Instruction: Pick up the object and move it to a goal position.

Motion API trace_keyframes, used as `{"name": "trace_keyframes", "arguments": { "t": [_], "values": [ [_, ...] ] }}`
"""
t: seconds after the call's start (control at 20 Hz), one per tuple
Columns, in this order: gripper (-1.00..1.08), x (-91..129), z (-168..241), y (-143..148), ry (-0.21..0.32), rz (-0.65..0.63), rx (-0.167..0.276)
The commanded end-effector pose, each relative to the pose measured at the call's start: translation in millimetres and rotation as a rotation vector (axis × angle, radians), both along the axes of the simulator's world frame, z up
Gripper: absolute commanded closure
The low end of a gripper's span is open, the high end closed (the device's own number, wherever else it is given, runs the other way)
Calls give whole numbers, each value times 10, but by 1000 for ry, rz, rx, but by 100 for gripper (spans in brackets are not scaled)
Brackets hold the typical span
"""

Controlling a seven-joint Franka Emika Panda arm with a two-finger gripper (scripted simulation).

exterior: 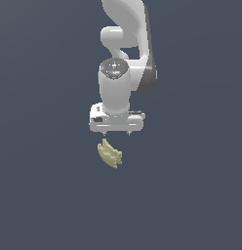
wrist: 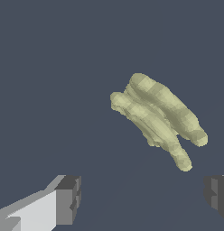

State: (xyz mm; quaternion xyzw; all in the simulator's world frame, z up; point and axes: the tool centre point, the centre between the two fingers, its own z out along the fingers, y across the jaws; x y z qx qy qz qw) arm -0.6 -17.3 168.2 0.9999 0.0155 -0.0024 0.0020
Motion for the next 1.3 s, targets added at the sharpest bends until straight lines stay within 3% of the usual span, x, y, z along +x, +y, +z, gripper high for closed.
{"name": "trace_keyframes", "arguments": {
  "t": [0.0,0.5,1.25],
  "values": [
    [-92,0,0,0,0,0,0],
    [-92,54,85,194,-29,76,-20],
    [-92,95,55,150,-24,140,-19]
  ]
}}
